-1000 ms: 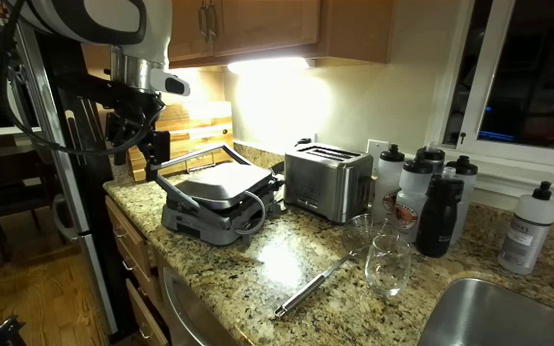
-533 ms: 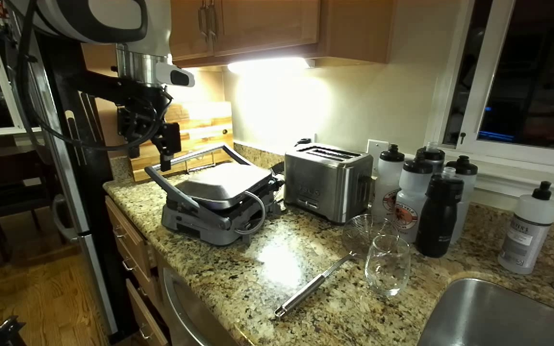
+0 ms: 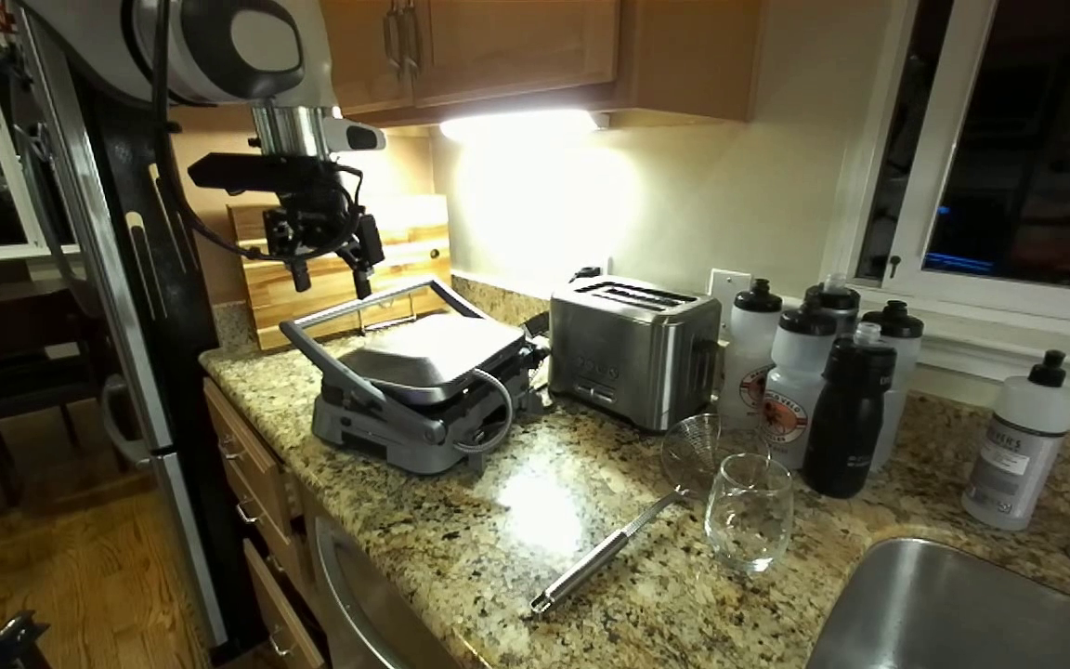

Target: Open the sandwich maker

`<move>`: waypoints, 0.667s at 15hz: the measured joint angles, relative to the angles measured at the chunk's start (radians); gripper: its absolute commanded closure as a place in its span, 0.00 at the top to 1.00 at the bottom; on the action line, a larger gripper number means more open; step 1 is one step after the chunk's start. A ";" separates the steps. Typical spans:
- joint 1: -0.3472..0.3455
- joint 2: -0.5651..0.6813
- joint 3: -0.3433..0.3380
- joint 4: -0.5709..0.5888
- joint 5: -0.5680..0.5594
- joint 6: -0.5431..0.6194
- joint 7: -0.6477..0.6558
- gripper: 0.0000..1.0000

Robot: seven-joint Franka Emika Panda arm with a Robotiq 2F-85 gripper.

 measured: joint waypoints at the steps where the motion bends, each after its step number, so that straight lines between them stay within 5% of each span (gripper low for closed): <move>1: 0.001 0.031 0.011 0.032 -0.017 0.000 0.004 1.00; 10: 0.004 0.156 0.041 0.167 -0.062 -0.007 0.011 1.00</move>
